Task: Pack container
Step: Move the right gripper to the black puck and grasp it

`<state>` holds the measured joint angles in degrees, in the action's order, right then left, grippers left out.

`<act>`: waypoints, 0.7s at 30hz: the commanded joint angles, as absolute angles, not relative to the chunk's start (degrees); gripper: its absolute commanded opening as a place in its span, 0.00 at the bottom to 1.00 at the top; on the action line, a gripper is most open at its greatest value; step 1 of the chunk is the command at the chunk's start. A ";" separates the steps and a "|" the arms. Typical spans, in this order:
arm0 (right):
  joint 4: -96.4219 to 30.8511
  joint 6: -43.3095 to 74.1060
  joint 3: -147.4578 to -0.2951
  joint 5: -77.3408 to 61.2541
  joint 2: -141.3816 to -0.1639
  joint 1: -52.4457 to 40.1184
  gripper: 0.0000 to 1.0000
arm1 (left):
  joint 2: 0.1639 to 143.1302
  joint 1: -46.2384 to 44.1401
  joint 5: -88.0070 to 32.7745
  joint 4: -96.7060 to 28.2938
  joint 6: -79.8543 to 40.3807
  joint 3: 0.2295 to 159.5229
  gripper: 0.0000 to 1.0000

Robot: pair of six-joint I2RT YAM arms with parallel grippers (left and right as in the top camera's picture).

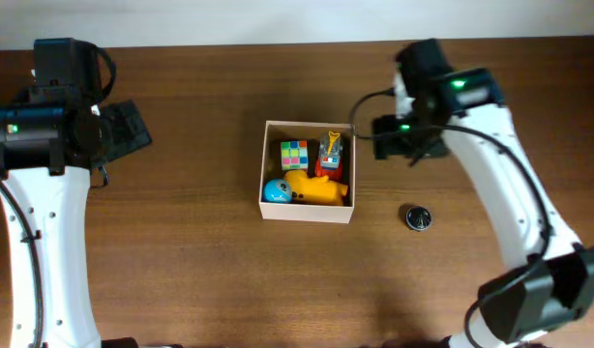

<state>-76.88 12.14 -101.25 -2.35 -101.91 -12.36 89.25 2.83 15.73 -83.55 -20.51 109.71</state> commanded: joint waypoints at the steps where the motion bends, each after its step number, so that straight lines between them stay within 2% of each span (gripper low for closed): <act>1: -76.93 12.78 -98.35 -1.32 -101.67 -10.04 0.77 | 89.12 3.16 16.34 -83.61 -19.62 109.78 0.99; 6: -69.84 14.04 -87.50 0.03 -101.69 -5.50 0.83 | 89.12 3.16 16.34 -83.61 -19.62 109.78 0.99; 13: -62.13 14.04 -73.63 -4.73 -101.69 -0.12 0.82 | 89.12 3.16 16.34 -83.61 -19.62 109.78 0.99; 21: -55.57 15.11 -65.21 -6.02 -101.69 -0.10 0.82 | 89.12 3.16 16.32 -83.61 -19.62 109.78 0.99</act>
<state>-57.08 13.56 -67.75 -4.67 -101.84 0.27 89.25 2.83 15.70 -83.57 -20.51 109.69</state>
